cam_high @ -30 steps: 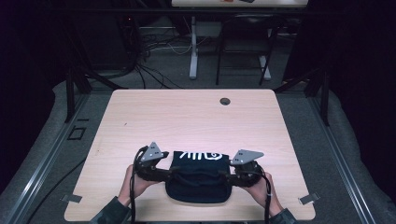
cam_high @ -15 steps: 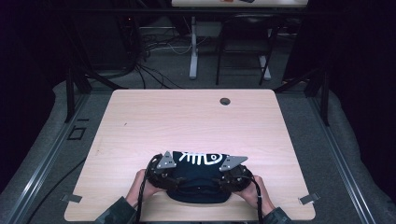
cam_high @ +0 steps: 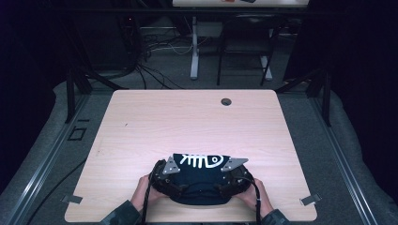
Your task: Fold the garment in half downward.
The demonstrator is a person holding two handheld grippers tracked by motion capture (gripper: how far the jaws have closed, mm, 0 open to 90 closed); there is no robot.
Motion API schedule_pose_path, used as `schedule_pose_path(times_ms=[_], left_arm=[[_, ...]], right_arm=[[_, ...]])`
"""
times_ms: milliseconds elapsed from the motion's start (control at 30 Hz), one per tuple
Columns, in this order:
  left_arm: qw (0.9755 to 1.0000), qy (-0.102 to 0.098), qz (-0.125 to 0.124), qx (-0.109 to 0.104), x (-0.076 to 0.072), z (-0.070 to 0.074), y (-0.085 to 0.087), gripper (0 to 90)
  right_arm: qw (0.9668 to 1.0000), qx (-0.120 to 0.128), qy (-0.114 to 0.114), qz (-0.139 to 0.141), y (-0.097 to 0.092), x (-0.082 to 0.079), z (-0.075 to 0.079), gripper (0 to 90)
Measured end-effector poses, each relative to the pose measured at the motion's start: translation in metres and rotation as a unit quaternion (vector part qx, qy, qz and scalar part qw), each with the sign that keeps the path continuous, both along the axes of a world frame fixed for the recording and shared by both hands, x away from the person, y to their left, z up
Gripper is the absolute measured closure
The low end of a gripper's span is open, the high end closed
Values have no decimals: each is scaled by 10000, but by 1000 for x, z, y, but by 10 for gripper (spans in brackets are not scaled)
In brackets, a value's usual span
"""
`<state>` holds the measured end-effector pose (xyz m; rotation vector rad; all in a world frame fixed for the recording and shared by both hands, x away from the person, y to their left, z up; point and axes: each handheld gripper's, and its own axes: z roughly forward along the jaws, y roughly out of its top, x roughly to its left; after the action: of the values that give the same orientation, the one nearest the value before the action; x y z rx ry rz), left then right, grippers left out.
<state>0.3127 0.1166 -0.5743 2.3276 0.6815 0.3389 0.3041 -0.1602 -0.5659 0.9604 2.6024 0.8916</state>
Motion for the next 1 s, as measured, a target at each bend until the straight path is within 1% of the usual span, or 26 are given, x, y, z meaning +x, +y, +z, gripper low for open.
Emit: schedule_pose_path(times_ms=[33,67,100,200,233,267,367,433,500,533,600,767,900,1000], left_arm=[[10000,0,0,0,0,0,0,78],[10000,-12,26,-16,0,-1,0,75],[10000,-8,36,-17,1,-2,0,70],[9999,26,95,-32,3,-4,-1,59],[9999,26,95,-32,3,-4,-1,58],[9999,17,154,-50,6,-4,-1,58],[9998,8,212,-59,11,-4,-1,58],[9996,27,261,-99,16,-5,-1,59],[9995,38,292,-116,21,-5,0,58],[9994,75,309,-125,24,-5,0,58],[9992,137,329,-181,28,-6,1,58],[9989,135,377,-224,33,-7,2,56],[9989,129,382,-235,33,-7,2,56],[9988,110,407,-244,32,-7,2,47]], right_arm=[[10000,55,44,-1,-1,2,-1,175],[10000,57,68,-17,-1,3,-2,157],[9999,17,97,-32,-1,5,-2,154],[9999,-88,78,-11,2,8,-2,136],[9999,-95,61,0,2,9,-3,135],[9999,-96,29,-54,3,10,-3,134],[9998,-146,13,-105,3,15,-2,127],[9997,-166,-40,-182,4,20,-2,118],[9994,-257,-133,-213,6,25,-2,114],[9991,-301,-202,-221,7,26,-1,114],[9990,-315,-215,-245,8,29,-1,111],[9990,-279,-102,-336,7,38,-3,60],[9988,-323,-76,-373,7,40,-3,25],[9985,-316,-102,-424,7,41,-4,4]])
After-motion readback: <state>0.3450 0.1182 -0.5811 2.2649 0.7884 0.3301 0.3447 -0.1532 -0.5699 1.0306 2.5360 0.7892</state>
